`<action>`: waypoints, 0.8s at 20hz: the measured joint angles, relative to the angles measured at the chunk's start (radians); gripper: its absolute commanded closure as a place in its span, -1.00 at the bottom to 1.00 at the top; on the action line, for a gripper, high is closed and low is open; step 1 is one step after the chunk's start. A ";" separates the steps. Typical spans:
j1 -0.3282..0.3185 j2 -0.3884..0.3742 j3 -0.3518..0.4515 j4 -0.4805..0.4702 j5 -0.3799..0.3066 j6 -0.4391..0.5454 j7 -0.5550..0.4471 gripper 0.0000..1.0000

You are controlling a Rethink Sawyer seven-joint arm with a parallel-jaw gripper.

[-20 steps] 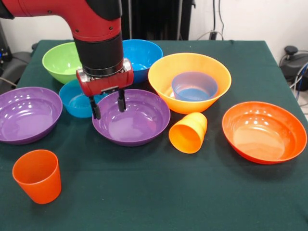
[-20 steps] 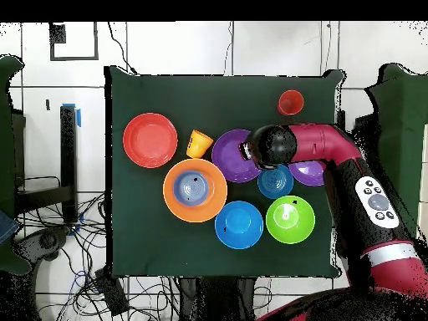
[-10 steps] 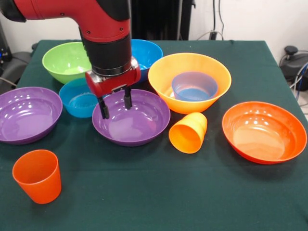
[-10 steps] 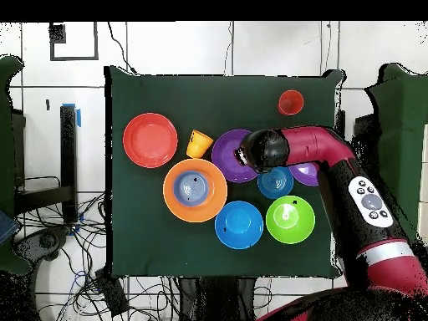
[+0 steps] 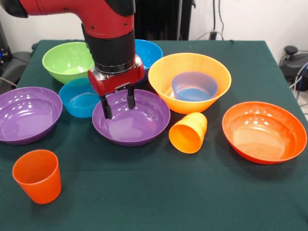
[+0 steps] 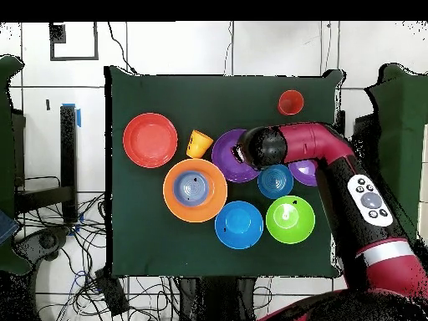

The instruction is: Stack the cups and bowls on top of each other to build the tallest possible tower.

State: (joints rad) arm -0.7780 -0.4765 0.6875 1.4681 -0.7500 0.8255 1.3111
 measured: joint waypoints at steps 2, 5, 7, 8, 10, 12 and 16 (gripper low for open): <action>0.001 -0.005 0.000 0.000 0.000 0.000 0.000 -1.00; 0.001 -0.020 0.001 0.000 0.000 0.000 0.000 -1.00; 0.002 -0.029 0.001 0.000 0.000 0.000 0.000 -1.00; 0.003 -0.031 0.001 0.000 0.000 0.000 0.000 -1.00; 0.003 -0.033 0.001 0.000 0.000 0.000 0.000 -1.00; 0.004 -0.033 0.001 0.000 0.000 0.000 0.000 -1.00; 0.004 -0.031 0.000 0.000 0.000 0.000 0.000 -1.00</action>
State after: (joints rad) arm -0.7743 -0.5071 0.6880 1.4676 -0.7500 0.8257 1.3111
